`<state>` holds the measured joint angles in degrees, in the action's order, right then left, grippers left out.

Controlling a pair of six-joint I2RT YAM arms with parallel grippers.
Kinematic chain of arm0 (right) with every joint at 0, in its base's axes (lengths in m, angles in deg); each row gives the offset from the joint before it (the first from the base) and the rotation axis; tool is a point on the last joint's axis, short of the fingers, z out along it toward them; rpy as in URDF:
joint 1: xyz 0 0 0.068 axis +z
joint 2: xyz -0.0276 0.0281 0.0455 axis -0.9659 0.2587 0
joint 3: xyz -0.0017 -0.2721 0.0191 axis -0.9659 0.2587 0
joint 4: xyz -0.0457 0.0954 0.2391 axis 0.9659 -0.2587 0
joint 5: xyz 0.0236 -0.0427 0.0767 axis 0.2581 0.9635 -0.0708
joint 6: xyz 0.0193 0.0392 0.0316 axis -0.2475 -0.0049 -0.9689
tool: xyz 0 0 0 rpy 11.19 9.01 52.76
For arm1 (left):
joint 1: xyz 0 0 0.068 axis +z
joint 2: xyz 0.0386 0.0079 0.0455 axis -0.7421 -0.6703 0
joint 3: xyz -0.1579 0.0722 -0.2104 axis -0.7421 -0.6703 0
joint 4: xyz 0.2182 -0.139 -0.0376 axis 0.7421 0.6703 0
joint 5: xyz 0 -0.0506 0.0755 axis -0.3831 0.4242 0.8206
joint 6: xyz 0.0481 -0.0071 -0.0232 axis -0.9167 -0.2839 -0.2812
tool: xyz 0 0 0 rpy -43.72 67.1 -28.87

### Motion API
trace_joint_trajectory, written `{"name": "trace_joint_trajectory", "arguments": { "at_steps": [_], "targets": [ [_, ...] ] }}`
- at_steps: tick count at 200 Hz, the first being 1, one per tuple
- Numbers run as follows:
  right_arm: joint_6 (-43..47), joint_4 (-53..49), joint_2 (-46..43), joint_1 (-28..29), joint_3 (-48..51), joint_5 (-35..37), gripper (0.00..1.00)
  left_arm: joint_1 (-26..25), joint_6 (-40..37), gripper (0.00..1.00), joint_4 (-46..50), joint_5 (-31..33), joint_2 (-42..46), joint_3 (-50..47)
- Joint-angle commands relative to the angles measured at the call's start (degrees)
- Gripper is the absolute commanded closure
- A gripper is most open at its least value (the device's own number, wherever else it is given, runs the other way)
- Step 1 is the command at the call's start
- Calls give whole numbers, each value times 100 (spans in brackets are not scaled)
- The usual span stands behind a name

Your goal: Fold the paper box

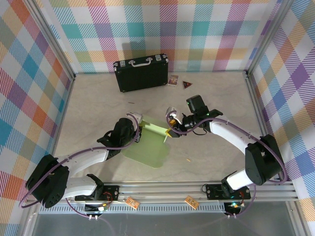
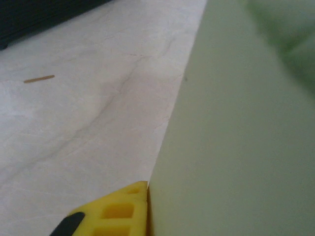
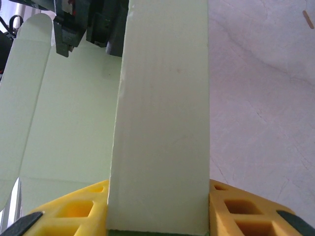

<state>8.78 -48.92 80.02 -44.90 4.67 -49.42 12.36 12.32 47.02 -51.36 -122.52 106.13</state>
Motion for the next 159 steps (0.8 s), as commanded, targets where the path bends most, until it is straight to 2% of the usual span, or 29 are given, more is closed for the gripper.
{"name": "trace_joint_trajectory", "arguments": {
  "at_steps": [1,56,72,90,159],
  "targets": [
    [-31,-104,-128,-7,-104,-310,60,29,126,100,-125,155,235,-103],
    [0,-126,-72,-3,-123,-319,60,27,126,100,-107,78,337,-121],
    [23,-161,-66,-5,-130,-310,60,22,163,78,4,46,311,-32],
    [38,-172,-32,-4,-139,-293,60,29,210,67,24,74,358,0],
    [66,-203,83,-12,-164,-274,60,28,246,64,18,189,837,59]
  ]
}}
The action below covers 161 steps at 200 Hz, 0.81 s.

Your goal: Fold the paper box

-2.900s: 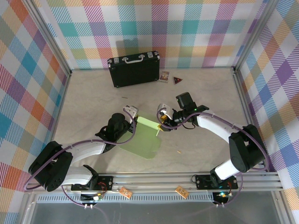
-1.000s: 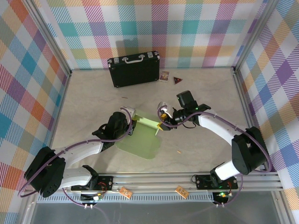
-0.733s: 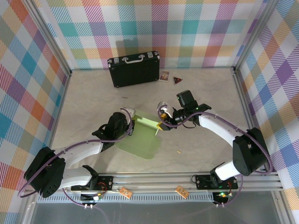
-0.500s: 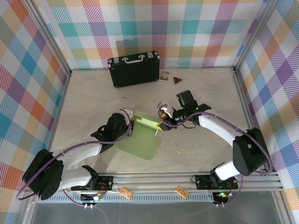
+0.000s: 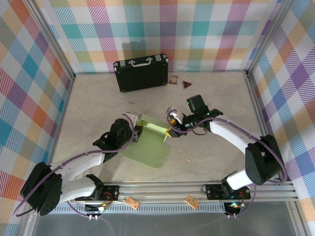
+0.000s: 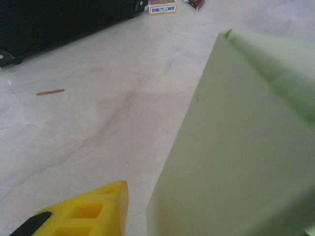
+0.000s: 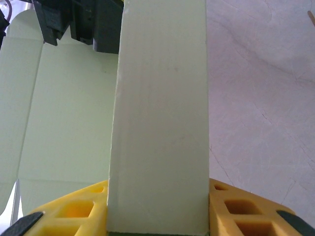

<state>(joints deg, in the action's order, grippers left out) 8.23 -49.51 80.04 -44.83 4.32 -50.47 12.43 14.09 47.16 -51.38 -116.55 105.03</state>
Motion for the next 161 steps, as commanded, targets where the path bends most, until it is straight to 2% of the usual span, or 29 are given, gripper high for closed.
{"name": "trace_joint_trajectory", "arguments": {
  "at_steps": [1,34,100,141,161],
  "targets": [
    [121,-144,81,-15,-130,-174,60,19,69,64,3,197,242,170],
    [113,-153,125,-12,-147,-196,60,20,69,64,-78,357,339,256],
    [112,-176,179,-18,-139,-214,60,18,78,65,-173,48,87,524],
    [121,-167,204,-15,-114,-214,60,21,58,65,-250,-80,294,357],
    [104,-132,214,-20,-113,-248,61,21,50,74,-323,-19,349,276]
  ]
}}
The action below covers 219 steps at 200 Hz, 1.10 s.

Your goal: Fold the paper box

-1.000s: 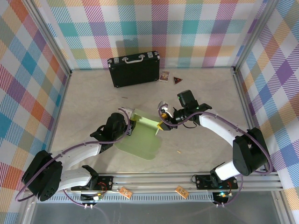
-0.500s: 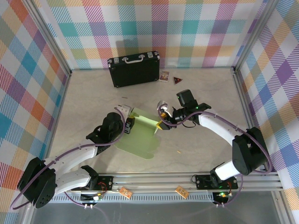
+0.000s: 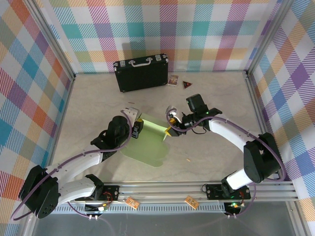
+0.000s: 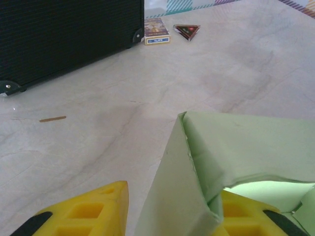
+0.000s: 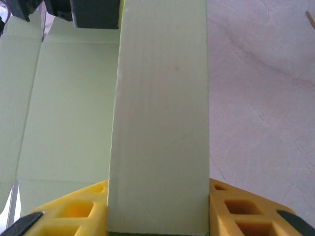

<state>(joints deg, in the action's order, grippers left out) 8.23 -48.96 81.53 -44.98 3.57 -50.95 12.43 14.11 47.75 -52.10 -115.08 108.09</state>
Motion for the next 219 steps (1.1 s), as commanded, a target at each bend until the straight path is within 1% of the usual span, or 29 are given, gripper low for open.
{"name": "trace_joint_trajectory", "arguments": {
  "at_steps": [1,17,46,65,88,108,116,120,147,177,219],
  "targets": [
    [99,-184,65,0,-39,-200,61,18,48,75,-377,54,203,-30],
    [77,-174,95,4,-47,-223,61,22,42,87,-381,27,139,4],
    [69,-172,99,4,-52,-253,62,23,23,100,-395,92,-65,71],
    [59,-177,91,10,-47,-260,62,18,12,100,-441,202,-173,67],
    [52,-159,90,4,-52,-280,62,22,-39,100,-541,120,-246,5],
    [24,-129,90,4,-49,-271,63,20,-73,100,-385,126,-316,85],
    [28,-126,82,8,-56,-255,63,15,-73,89,-268,93,-364,155],
    [25,-127,75,4,-56,-247,64,15,-79,86,-182,65,-391,195],
    [-70,-11,-4,5,-65,-209,64,20,76,79,262,-63,-473,242],
    [-116,38,-59,5,-69,-254,64,23,403,77,175,-112,-302,-133],
    [-113,10,-55,4,-82,-277,64,21,401,77,258,149,-267,-280]
  ]
}}
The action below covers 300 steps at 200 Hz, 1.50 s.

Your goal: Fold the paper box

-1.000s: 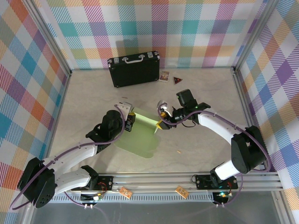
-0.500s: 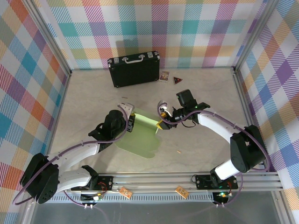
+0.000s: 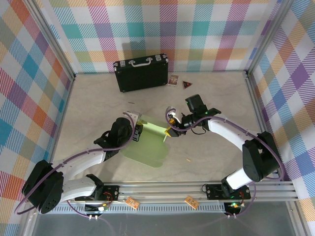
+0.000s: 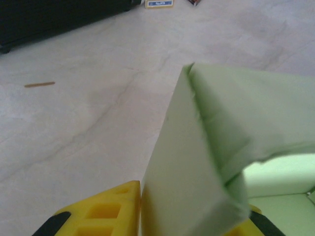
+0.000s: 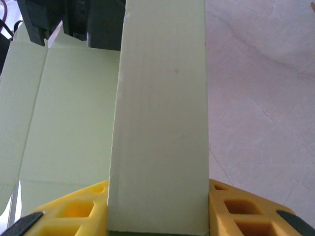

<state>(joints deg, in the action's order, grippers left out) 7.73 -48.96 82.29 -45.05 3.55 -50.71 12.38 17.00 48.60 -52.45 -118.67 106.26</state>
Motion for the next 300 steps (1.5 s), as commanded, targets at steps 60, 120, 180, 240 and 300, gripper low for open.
{"name": "trace_joint_trajectory", "arguments": {
  "at_steps": [60,120,180,240,300],
  "targets": [
    [-14,-71,-171,10,-97,-293,64,20,26,100,-34,272,-63,-110],
    [4,-102,-153,10,-150,-295,64,11,-30,79,131,15,-128,-7],
    [86,-192,-188,2,-195,-260,64,-32,-2,93,493,224,-229,92],
    [65,-162,-162,2,-142,-270,64,-38,-26,100,372,459,-116,37],
    [66,-137,-138,2,-138,-260,64,-36,66,40,532,334,310,7]
  ]
}}
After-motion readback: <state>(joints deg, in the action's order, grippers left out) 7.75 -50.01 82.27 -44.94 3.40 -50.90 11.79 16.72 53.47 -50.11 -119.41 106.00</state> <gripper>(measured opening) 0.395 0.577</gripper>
